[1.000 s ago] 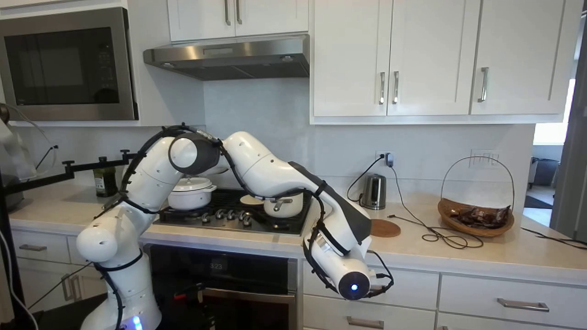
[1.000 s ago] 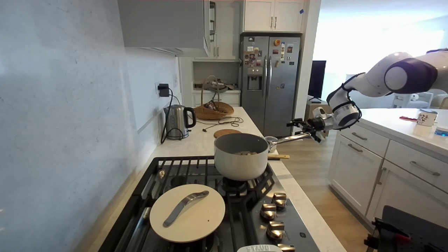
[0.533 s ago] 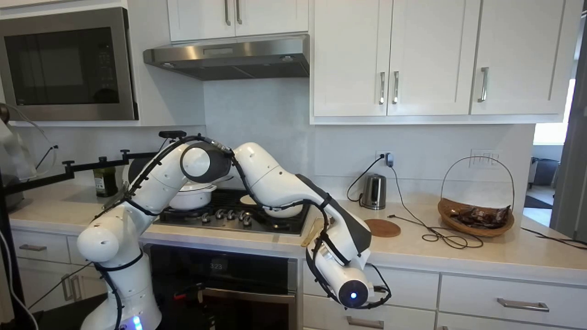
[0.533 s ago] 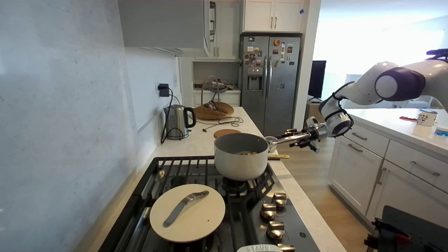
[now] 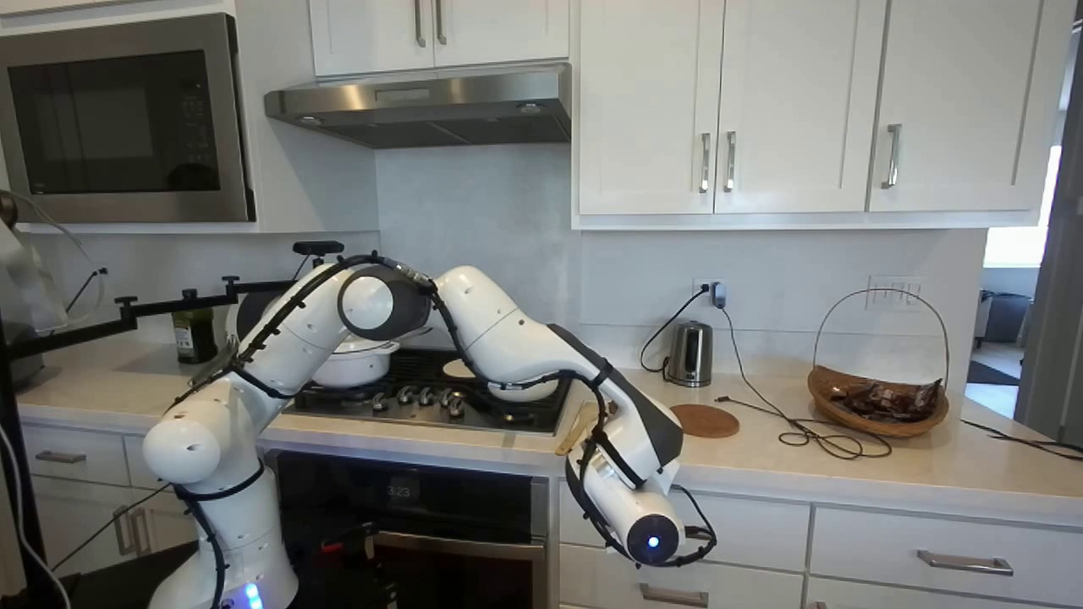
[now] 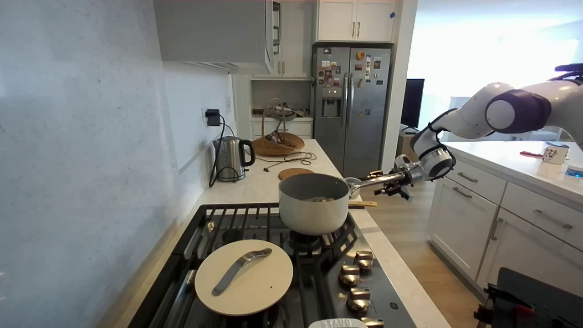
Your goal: Pour contents from the clear cup into the white pot
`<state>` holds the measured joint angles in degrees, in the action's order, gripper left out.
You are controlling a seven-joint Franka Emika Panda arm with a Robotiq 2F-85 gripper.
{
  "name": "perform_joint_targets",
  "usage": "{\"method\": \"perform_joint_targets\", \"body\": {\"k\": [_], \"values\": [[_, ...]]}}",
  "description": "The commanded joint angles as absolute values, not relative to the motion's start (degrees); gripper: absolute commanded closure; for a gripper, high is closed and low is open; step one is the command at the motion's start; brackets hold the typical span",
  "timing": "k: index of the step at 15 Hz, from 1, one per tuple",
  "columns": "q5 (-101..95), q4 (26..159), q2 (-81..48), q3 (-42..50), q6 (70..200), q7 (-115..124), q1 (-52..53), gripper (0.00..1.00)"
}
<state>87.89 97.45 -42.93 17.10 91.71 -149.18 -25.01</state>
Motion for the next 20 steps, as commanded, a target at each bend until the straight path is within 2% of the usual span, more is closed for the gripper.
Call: {"method": "perform_joint_targets", "body": {"k": [1, 20], "values": [[85.93, 99.47, -41.13, 16.81, 92.29, -149.09, -24.41, 0.00], [83.49, 102.19, -36.28, 14.90, 89.02, -149.11, -22.43, 0.00]]}}
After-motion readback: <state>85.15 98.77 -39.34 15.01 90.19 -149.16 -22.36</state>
